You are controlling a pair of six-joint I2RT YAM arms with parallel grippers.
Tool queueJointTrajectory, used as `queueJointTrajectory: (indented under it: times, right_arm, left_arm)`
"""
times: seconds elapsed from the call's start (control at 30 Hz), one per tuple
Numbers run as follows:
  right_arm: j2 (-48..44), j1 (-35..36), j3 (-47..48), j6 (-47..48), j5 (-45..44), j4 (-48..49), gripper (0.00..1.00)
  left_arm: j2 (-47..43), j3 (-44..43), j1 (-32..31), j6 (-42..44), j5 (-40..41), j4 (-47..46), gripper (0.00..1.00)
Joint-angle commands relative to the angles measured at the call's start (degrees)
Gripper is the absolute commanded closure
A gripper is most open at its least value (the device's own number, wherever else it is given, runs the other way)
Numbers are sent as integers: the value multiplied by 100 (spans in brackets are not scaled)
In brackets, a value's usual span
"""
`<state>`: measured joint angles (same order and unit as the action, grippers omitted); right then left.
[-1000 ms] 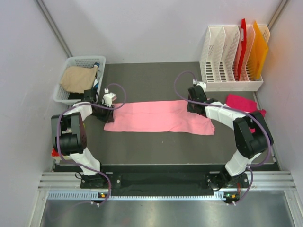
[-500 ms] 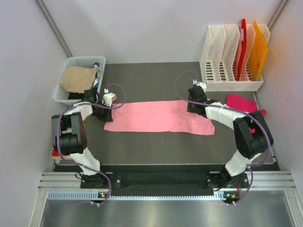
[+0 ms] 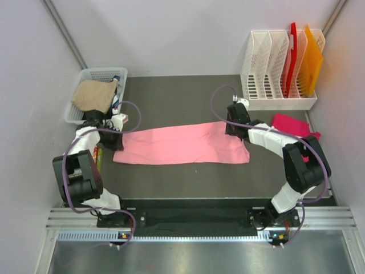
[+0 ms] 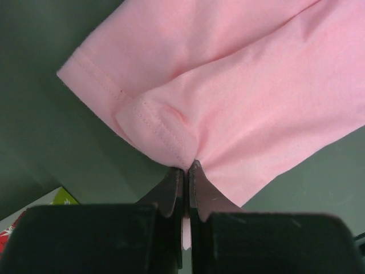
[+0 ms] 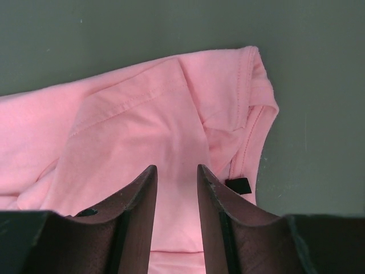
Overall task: Fold and stack the t-shirts
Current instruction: Grab the bottom of the folded rectangular tshirt with left arm, then fold the folded rectangular tshirt in 1/3 of the way
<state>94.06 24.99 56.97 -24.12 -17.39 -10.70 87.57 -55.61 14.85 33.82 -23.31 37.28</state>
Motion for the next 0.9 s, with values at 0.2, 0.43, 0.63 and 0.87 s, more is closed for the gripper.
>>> queueJointTrajectory:
  times: [0.2,0.43,0.63,0.87]
  right_arm:
    - [-459,-12,-37,-5,95,182,65]
    - [-485,-12,-54,-5,113,191,65]
    - [-529,-3,-72,-5,113,200,65]
    - [-529,-12,-63,-5,113,200,65]
  left_arm:
    - [-231,-687,-807,-481,-52,447,100]
    - [-232,-907,-2047,-1149,371,377,100]
    - [32,-1267,-2794,-1606,608,342,100]
    - [392,-1724,-3672,-2072,1065,245,100]
